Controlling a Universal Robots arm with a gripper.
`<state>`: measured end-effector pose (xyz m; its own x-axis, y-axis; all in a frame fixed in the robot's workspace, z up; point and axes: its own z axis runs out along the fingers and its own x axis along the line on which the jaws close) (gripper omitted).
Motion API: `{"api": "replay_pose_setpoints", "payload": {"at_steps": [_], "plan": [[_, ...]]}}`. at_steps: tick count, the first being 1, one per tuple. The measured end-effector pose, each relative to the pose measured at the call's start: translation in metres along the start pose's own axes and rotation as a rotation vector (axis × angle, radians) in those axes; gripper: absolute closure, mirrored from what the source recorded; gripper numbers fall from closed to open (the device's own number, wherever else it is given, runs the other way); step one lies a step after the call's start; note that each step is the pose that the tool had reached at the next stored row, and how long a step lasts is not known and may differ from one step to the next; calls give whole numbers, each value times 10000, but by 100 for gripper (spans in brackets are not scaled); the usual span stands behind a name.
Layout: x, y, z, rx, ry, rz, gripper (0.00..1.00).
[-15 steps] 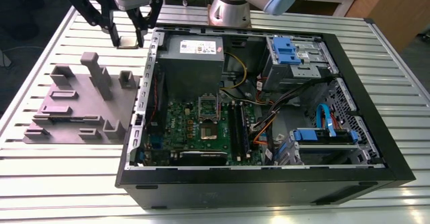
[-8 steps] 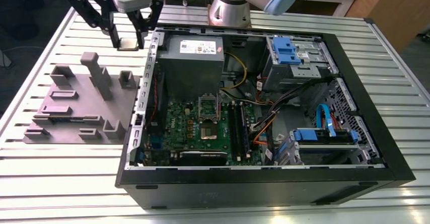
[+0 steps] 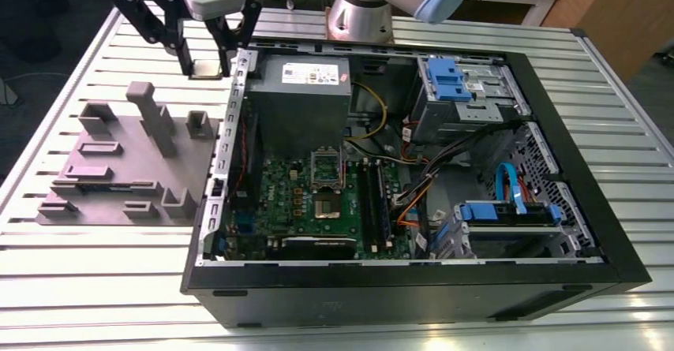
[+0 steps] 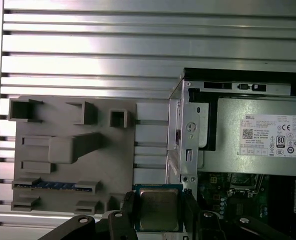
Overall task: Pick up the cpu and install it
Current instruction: 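Pick up the cpu and move it towards the insertion slot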
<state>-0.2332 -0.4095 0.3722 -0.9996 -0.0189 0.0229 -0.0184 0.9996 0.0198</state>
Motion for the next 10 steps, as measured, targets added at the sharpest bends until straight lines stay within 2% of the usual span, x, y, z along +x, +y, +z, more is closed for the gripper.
{"api": "replay_pose_setpoints", "payload": {"at_steps": [10], "plan": [[-36, -1, -1, 1, 0, 2, 53]]}}
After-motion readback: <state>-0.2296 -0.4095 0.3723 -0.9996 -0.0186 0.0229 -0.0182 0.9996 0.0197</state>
